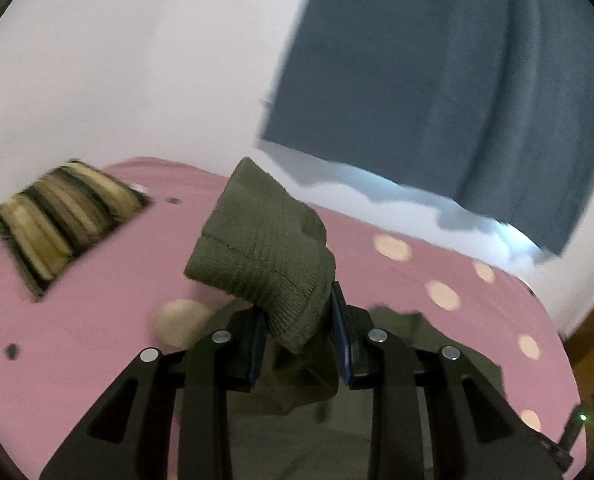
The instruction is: Fold small clothes
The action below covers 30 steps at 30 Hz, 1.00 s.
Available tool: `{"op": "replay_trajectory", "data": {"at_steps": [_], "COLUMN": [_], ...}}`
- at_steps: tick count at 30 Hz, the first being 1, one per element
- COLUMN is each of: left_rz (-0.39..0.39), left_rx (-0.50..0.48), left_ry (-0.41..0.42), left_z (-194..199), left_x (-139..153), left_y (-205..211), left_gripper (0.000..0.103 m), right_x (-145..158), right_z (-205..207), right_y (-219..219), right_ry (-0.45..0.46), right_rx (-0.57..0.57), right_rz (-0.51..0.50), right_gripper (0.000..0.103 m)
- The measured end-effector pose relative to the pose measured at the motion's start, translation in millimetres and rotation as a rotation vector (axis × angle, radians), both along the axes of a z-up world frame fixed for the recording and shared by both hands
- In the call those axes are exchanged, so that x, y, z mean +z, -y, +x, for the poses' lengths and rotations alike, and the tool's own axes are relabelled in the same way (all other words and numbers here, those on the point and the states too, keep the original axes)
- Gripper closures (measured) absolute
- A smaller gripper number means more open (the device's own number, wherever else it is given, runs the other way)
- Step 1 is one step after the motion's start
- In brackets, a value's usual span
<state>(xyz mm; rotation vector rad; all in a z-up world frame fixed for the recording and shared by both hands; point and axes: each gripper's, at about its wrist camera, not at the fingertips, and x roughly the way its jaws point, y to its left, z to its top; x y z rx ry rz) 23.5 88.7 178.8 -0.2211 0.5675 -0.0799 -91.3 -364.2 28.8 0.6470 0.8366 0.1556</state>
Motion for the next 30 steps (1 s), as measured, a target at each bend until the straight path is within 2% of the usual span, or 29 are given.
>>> {"op": "replay_trajectory", "data": {"at_steps": [5, 10, 12, 16, 18, 20, 21, 22, 24, 26, 30], "left_rz": [0.026, 0.097, 0.114, 0.162, 0.165, 0.149, 0.134, 0.124, 0.090, 0.046, -0.006], "left_rx": [-0.133, -0.231, -0.265, -0.306, -0.322, -0.361, -0.388, -0.401, -0.426, -0.444, -0.418], "left_ry": [-0.062, -0.171, -0.222, -0.275, -0.277, -0.271, -0.261, -0.251, -0.219, -0.189, -0.117], "left_z": [18.3, 26.4, 28.0, 24.3, 19.1, 12.0, 7.0, 2.1, -7.7, -15.9, -33.7], "left_x": [-37.5, -104.8, -129.9, -159.7, -161.4, -156.5, -151.5, -147.0, -134.7, -125.3, -109.9], "left_y": [83.0, 165.3, 188.2, 222.0, 229.5, 233.0, 232.6, 231.2, 223.4, 214.1, 163.8], "left_gripper": [0.074, 0.074, 0.074, 0.070, 0.067, 0.053, 0.051, 0.042, 0.033, 0.032, 0.026], "right_x": [-6.1, -14.3, -16.6, -18.4, -17.8, -17.0, -16.5, -15.7, -13.7, -11.8, -7.1], "right_z": [0.2, 0.9, 1.3, 1.3, 1.2, 1.5, 1.6, 1.2, 0.5, -0.6, 0.8], "right_y": [-0.9, -5.7, -8.0, -11.3, -11.8, -11.1, -10.3, -10.1, -9.6, -9.7, -14.0], "right_ry": [-0.021, -0.044, -0.050, -0.057, -0.057, -0.054, -0.052, -0.048, -0.044, -0.040, -0.035], "right_rx": [0.008, 0.025, 0.031, 0.041, 0.045, 0.047, 0.047, 0.048, 0.054, 0.060, 0.095], "right_rz": [0.030, 0.047, 0.051, 0.059, 0.063, 0.073, 0.080, 0.085, 0.092, 0.113, 0.152], "right_gripper": [0.052, 0.052, 0.052, 0.052, 0.051, 0.047, 0.044, 0.043, 0.043, 0.043, 0.043]}}
